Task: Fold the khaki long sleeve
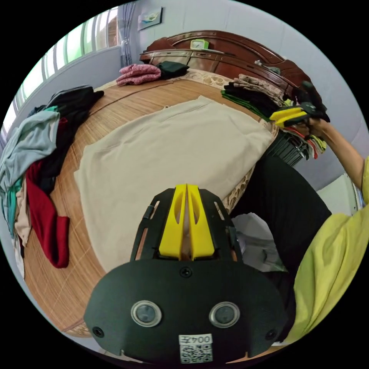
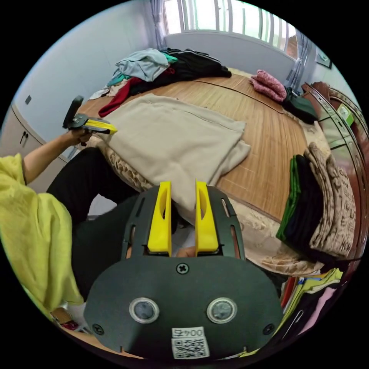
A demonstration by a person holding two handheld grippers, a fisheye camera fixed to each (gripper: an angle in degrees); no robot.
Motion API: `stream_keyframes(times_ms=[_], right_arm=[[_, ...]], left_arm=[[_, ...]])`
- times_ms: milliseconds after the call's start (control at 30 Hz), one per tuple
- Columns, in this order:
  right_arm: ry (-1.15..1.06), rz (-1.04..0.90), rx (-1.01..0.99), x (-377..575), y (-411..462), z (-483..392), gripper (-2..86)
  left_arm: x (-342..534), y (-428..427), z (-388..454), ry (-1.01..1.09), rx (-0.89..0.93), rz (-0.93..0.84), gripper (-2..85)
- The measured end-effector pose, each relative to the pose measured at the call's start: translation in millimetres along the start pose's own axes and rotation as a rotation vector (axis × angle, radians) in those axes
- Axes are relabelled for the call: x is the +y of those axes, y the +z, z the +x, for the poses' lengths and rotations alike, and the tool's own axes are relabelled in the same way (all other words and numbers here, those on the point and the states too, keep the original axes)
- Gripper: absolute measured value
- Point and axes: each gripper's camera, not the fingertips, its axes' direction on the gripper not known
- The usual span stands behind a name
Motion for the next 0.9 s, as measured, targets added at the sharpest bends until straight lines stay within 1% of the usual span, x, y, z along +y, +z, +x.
stream_keyframes(times_ms=[33, 100, 267, 500, 600, 667, 767, 833, 900], right_arm=[[-0.003, -0.014, 0.002, 19, -2, 3, 9.9], [0.012, -0.009, 0.003, 45, -5, 8, 9.8], [0.059, 0.083, -0.067, 86, -11, 22, 9.7], [-0.058, 0.043, -0.011, 92, -15, 22, 9.1], [-0.096, 0.058, -0.03, 93, -25, 27, 7.3], [-0.128, 0.041, 0.013, 92, -31, 29, 4.8], [-0.176, 0.035, 0.049, 92, -43, 32, 3.9], [-0.164, 0.024, 0.081, 97, -45, 41, 3.7], [-0.114, 0.021, 0.064, 105, -40, 53, 3.8]], left_arm=[[-2, 11, -1, -0.023, 0.002, -0.03, 0.2], [-4, 15, -5, -0.059, 0.019, -0.022, 0.2], [-20, 16, -12, -0.083, 0.054, -0.071, 0.1], [-39, 19, -11, -0.095, 0.039, -0.112, 0.1], [-44, 19, -12, -0.105, 0.043, -0.115, 0.1], [-48, 19, -11, -0.102, 0.038, -0.121, 0.1], [-53, 20, -10, -0.095, 0.032, -0.13, 0.1], [-56, 20, -11, -0.096, 0.033, -0.133, 0.0], [-57, 21, -11, -0.099, 0.034, -0.136, 0.0]])
